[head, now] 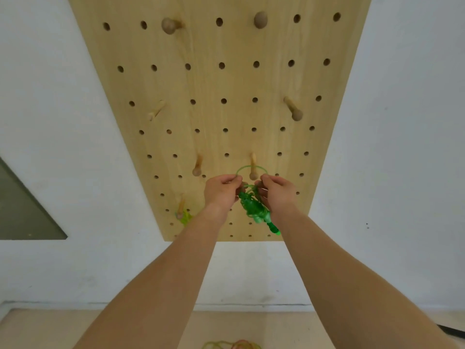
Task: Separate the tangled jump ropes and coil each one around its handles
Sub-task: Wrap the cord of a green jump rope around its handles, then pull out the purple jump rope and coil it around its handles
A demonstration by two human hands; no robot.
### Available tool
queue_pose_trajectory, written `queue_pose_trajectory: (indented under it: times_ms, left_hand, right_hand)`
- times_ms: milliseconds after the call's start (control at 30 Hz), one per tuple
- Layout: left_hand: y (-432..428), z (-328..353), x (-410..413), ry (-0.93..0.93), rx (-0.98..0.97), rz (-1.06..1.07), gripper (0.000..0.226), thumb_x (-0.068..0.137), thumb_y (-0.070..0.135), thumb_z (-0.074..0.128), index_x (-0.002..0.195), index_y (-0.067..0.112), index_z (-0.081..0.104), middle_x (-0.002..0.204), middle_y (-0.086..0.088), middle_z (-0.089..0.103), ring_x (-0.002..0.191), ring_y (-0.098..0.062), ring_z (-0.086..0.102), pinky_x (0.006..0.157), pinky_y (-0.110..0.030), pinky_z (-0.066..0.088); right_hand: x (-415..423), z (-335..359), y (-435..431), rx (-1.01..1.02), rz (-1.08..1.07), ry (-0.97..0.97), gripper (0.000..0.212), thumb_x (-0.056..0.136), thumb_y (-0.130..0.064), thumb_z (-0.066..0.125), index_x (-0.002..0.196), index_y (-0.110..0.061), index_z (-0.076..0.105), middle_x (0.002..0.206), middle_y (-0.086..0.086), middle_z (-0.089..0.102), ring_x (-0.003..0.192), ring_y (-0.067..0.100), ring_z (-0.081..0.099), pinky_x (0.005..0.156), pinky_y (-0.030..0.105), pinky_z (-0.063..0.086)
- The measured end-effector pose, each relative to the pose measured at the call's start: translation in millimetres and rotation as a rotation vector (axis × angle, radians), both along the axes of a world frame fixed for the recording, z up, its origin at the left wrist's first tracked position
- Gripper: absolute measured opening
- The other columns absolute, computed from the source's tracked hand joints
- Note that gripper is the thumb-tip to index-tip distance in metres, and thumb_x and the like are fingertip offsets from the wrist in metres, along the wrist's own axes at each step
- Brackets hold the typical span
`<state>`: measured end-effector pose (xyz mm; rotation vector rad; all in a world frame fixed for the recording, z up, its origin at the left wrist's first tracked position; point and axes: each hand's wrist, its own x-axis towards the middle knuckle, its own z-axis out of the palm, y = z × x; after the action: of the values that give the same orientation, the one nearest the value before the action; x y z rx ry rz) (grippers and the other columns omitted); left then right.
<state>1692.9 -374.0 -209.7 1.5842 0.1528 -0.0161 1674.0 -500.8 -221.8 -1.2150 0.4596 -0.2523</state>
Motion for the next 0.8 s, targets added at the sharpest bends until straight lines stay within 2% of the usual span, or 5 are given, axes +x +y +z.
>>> queue_pose_trajectory:
  times_ms: [300,467,533,633,800]
  left_hand:
    - [-20.6,-30.0,54.0,0.003,0.108,-0.064,0.008,0.093,0.021,0.068,0.096,0.018,0.074,0.083,0.000,0.077,0.083,-0.019,0.073,0.069,-0.028,0.054]
    - [-30.8,-44.2,74.2,-0.090,0.327,-0.062,0.014,0.091,0.030,0.070,0.076,0.031,0.068,0.077,0.011,0.075,0.081,-0.009,0.069,0.078,-0.031,0.055]
    - [-33.1,-45.5,77.8,-0.106,0.377,-0.059,0.008,0.091,0.034,0.070,0.084,0.028,0.070,0.083,0.010,0.075,0.083,-0.010,0.068,0.075,-0.029,0.051]
    - [-36.1,-43.1,81.5,-0.096,0.426,-0.069,0.016,0.092,0.033,0.069,0.100,0.020,0.073,0.096,0.005,0.074,0.087,-0.014,0.066,0.075,-0.027,0.046]
    - [-27.3,-39.2,71.1,-0.088,0.534,-0.094,0.034,0.093,0.032,0.065,0.124,0.018,0.067,0.120,0.000,0.068,0.106,-0.020,0.063,0.084,-0.026,0.045]
  right_hand:
    - [40.6,-17.3,-14.8,-0.048,-0.017,0.096,0.009,0.094,-0.018,0.065,0.086,-0.016,0.068,0.080,0.005,0.066,0.077,0.019,0.061,0.082,0.036,0.055]
    - [56.1,-28.5,-22.3,-0.209,0.069,0.075,0.010,0.096,-0.024,0.064,0.087,-0.022,0.069,0.089,0.002,0.071,0.083,0.016,0.062,0.070,0.027,0.046]
    - [59.6,-29.4,-23.6,-0.259,0.083,0.087,0.013,0.096,-0.025,0.063,0.085,-0.024,0.069,0.089,-0.001,0.071,0.084,0.015,0.062,0.067,0.026,0.043]
    - [61.7,-27.8,-26.4,-0.306,0.104,0.093,0.012,0.097,-0.022,0.062,0.098,-0.017,0.072,0.092,-0.003,0.070,0.088,0.015,0.060,0.079,0.029,0.044]
    - [55.3,-25.8,-36.4,-0.438,0.097,0.128,0.032,0.096,-0.022,0.063,0.126,-0.012,0.066,0.123,0.004,0.066,0.114,0.021,0.057,0.097,0.032,0.043]
